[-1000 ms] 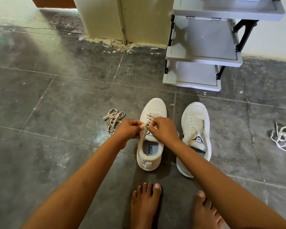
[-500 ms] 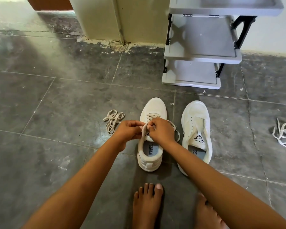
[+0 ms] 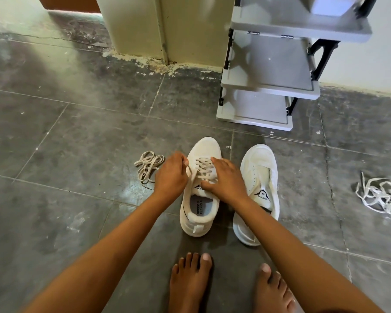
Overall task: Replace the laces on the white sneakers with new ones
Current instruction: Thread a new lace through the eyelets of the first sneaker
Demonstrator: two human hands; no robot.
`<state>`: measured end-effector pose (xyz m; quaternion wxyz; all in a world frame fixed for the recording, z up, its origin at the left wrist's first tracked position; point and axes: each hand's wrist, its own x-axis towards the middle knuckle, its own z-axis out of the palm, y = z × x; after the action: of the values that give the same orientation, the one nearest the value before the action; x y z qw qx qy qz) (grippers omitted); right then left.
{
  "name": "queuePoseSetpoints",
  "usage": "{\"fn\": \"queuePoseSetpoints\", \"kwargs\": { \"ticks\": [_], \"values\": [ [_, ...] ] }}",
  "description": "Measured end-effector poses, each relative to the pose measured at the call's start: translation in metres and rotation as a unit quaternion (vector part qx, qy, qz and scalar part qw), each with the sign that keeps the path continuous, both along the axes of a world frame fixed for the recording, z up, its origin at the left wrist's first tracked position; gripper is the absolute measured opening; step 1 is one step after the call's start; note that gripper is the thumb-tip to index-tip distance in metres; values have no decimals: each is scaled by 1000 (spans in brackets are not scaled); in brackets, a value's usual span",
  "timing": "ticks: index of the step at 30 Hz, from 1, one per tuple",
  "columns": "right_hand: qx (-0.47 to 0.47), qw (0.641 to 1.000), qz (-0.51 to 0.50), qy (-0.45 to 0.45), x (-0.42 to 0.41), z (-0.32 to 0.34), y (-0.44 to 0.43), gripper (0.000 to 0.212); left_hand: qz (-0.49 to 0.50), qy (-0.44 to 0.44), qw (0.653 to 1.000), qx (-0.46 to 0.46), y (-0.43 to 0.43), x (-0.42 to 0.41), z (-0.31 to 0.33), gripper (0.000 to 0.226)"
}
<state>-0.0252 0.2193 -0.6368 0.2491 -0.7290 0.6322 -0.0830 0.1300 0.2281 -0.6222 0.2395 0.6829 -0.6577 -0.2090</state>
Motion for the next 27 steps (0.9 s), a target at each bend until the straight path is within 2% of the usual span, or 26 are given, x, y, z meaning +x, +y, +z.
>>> {"fn": "queuePoseSetpoints", "kwargs": {
  "ticks": [1,2,3,5,6,7,8,9,10,12,13,15,16,17,18,20,21,22,23,25,27],
  "values": [
    [-2,1000,-3,-1,-2,0,0,78,25,46,998,-17,-5,-1,9,12],
    [-3,1000,-5,-1,-3,-1,0,78,68,146,987,-16,-18,1,25,13],
    [-3,1000,-7,-3,-4,-1,1,77,89,270,959,-4,-26,1,42,16],
    [-5,1000,-8,-8,-5,-2,2,75,99,452,886,-24,-49,17,73,23],
    [-6,1000,-8,-11,-4,-2,2,74,77,468,881,-7,-45,19,70,24],
    [-5,1000,-8,-16,-4,-3,2,74,63,396,916,34,-28,10,58,30],
    [2,1000,-10,-22,-5,-4,3,74,79,228,966,92,2,5,29,47],
    [12,999,-13,-33,-5,-5,3,75,71,21,991,111,27,8,1,64],
    [24,998,-17,-47,-6,-6,3,76,6,2,981,193,67,-4,-38,65],
    [41,996,-20,-78,-8,-8,4,76,-87,21,957,277,143,-17,-106,52],
    [44,995,-17,-90,-8,-9,5,77,-139,10,957,255,132,-11,-108,51],
    [41,994,-11,-103,-9,-11,6,77,-119,-35,976,181,52,18,-62,51],
    [38,994,-6,-101,-8,-13,6,75,-35,-12,984,173,14,18,-35,43],
    [36,995,-2,-91,-8,-14,5,73,-15,65,980,190,-15,20,-9,32],
    [35,996,0,-76,-8,-15,5,71,-41,165,969,179,-24,24,16,28],
    [38,997,0,-60,-7,-18,5,69,-29,324,932,157,-26,26,32,28],
    [39,997,-2,-60,-7,-19,4,70,-15,320,934,157,-5,21,13,28],
    [40,997,-2,-62,-7,-20,4,70,24,256,950,175,11,12,-4,27],
    [40,997,-1,-63,-6,-20,3,70,71,116,976,172,38,9,-37,33],
    [40,997,0,-66,-4,-19,3,71,41,79,978,190,99,-5,-97,43],
    [48,997,-4,-65,-6,-19,3,72,0,96,967,235,134,-12,-125,45]
  ]
}}
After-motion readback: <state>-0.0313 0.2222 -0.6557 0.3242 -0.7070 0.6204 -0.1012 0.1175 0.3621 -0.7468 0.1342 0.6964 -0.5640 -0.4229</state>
